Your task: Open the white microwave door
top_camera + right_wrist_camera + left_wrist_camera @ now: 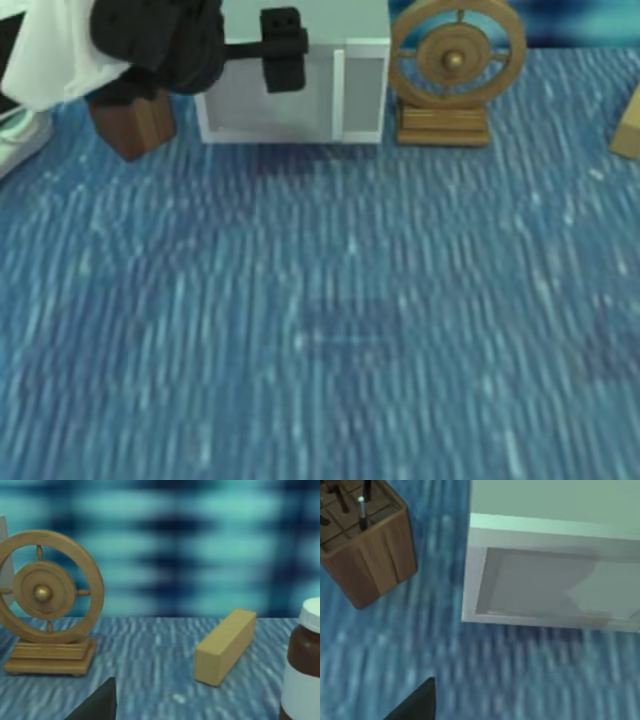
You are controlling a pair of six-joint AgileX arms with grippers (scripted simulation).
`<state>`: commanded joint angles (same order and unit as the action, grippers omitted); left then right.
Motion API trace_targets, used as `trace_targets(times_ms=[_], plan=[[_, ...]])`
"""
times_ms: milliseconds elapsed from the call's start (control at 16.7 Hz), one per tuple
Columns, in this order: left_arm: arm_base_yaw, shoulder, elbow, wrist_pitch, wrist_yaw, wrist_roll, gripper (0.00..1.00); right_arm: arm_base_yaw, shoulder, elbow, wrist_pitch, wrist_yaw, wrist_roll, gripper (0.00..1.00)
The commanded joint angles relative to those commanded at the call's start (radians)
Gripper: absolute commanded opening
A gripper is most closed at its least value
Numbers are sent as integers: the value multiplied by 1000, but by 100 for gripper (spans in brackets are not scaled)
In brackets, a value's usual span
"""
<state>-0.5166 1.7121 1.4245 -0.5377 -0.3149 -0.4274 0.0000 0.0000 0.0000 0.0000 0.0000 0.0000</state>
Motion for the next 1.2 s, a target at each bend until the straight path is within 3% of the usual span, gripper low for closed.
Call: trace_targets(times_ms=[480,960,1200], plan=[[-142,440,418,-117,-84,-125,100,0,0,0,0,0,0,100],[-141,474,452,-109,-83,-125,100,0,0,0,0,0,0,100],[-108,618,531,-45,-62,-95,100,0,0,0,0,0,0,100]])
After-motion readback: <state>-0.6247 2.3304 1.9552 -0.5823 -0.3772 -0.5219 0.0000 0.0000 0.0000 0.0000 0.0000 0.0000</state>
